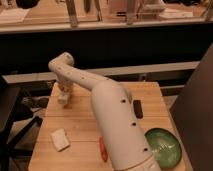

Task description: Place the bottle in the ceramic bowl

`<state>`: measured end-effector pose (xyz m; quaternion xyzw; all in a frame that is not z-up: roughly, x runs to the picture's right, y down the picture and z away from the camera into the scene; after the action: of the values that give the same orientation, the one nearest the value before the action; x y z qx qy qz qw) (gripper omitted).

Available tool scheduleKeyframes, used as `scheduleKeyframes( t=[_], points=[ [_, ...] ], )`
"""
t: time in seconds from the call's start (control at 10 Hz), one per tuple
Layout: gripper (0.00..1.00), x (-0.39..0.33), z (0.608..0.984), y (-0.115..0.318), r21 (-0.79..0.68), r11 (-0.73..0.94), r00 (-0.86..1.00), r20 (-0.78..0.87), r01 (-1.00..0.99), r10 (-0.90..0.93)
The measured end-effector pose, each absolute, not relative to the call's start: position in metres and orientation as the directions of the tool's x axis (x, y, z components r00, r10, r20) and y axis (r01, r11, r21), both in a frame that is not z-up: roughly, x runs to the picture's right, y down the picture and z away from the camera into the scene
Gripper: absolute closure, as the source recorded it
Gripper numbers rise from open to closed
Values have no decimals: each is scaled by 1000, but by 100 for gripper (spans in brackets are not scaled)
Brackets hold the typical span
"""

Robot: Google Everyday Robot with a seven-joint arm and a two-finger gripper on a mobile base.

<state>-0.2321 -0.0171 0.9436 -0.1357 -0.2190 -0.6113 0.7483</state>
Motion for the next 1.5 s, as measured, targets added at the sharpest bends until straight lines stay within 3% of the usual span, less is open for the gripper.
scheduleKeyframes(
  t=[0.9, 1.1, 1.5],
  points=[
    [95, -193, 916, -23, 63, 262, 200, 485, 963, -851],
    [100, -173, 913, -23, 60, 276, 213, 486, 959, -848],
    [100, -140, 905, -24, 59, 305, 238, 490, 951, -838]
  ],
)
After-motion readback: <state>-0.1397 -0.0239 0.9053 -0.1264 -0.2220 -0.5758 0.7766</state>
